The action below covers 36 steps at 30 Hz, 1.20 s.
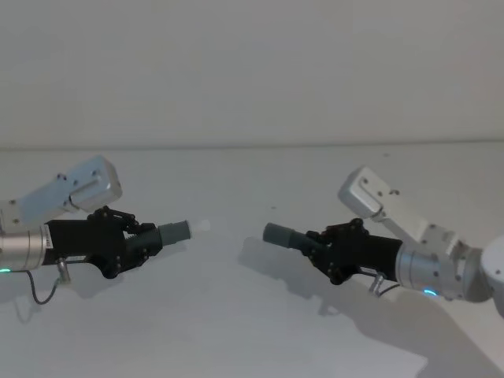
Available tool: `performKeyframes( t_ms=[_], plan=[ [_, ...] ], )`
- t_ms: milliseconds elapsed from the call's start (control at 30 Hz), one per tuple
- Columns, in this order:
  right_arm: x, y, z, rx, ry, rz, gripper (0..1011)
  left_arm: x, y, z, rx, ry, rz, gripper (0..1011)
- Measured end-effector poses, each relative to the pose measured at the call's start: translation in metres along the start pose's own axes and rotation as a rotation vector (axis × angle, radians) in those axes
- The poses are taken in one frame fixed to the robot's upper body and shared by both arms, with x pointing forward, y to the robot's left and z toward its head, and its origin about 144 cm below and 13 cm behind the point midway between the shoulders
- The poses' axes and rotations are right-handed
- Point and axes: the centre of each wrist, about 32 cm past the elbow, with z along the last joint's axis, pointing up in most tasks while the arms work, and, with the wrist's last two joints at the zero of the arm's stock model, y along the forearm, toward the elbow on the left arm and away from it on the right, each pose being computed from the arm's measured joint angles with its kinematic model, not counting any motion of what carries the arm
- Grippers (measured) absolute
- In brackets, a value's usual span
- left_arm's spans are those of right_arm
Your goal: Use both hands to pick up one end of the pipe from the table, align the ends, and insert them.
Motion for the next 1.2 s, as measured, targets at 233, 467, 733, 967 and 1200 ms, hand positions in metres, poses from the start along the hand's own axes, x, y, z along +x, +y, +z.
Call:
performKeyframes(
  t_ms=[233,467,733,967,1200],
  plan=[
    [0.012,0.011,0.008,-0.009,-0.074,0.058,174,0.000,0.000,0.000,0.000,-0.001,0.000,300],
    [0.019,0.018,0.018,-0.006,-0.126,0.101,174,0.000,0.000,0.000,-0.001,0.000,0.000,300],
    [0.023,0.022,0.031,0.009,-0.173,0.151,174,0.000,0.000,0.000,-0.001,0.000,0.000,300],
    [0.024,0.022,0.039,0.026,-0.191,0.174,174,0.000,0.000,0.000,-0.001,0.000,0.000,300],
    [0.023,0.020,0.048,0.049,-0.200,0.193,174,0.000,0.000,0.000,-0.001,0.000,0.000,300]
  ],
)
